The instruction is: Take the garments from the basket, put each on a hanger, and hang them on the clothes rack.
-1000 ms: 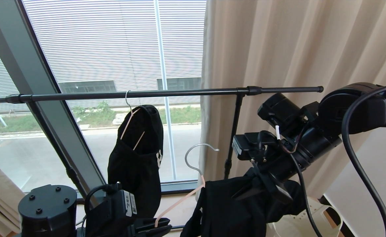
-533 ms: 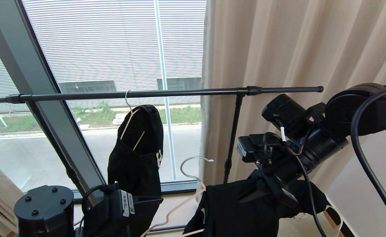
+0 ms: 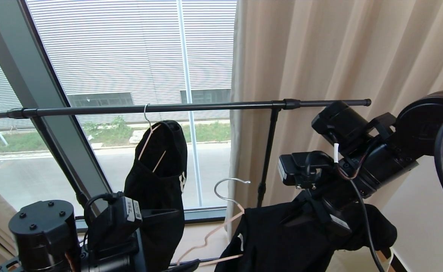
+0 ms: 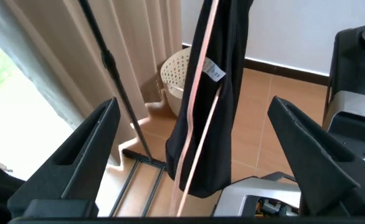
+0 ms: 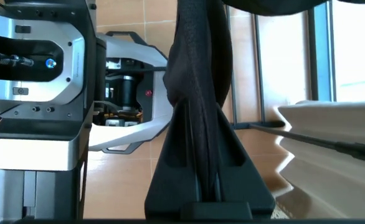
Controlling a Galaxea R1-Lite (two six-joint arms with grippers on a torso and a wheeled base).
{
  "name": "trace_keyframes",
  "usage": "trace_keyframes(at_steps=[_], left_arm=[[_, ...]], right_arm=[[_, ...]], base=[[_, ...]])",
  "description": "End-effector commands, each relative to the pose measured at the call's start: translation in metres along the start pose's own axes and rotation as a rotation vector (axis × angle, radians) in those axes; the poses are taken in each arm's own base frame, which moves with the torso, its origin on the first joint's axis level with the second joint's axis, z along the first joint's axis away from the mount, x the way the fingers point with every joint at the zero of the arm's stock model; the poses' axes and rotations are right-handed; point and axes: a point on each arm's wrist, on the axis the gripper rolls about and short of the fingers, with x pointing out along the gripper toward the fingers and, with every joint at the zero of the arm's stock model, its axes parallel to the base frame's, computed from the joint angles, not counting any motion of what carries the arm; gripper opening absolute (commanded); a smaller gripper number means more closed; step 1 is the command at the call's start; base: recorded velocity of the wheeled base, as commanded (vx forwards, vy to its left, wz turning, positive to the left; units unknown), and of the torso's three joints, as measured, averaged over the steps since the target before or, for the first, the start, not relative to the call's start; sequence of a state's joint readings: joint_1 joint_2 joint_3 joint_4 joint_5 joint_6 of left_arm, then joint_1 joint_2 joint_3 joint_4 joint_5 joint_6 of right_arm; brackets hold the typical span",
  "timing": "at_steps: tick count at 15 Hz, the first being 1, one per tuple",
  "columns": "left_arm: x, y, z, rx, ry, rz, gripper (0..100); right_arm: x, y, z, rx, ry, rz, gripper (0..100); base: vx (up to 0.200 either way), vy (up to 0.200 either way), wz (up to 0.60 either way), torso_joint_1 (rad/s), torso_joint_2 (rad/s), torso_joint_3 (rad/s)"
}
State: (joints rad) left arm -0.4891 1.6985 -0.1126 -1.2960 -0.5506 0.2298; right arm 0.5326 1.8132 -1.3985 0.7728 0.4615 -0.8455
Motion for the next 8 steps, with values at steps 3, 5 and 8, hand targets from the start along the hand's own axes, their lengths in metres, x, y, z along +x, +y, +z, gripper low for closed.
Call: trace_keyframes(at_steps=[3, 5, 8], left_arm=[[0.004, 0.026, -0.01, -0.138, -0.055, -0.031, 100], [-0.002, 0.04, -0.016, -0.191, -0.074, -0.079, 100], [-0.001, 0.06, -0.03, -0.252, -0.061, -0.079, 100]], right_arm=[[-0.015, 0.01, 0.001, -0.006, -0.022, -0.044, 0], [-0.015, 0.012, 0.0, -0.003, -0.021, -0.038, 0], [-0.018, 0.014, -0.001, -0.008, -0.022, -0.05, 0]], base=[[0.0, 0.0, 0.0, 0.0, 0.0, 0.0], [0.0, 0.0, 0.0, 0.0, 0.0, 0.0], [0.0, 0.0, 0.0, 0.0, 0.0, 0.0]])
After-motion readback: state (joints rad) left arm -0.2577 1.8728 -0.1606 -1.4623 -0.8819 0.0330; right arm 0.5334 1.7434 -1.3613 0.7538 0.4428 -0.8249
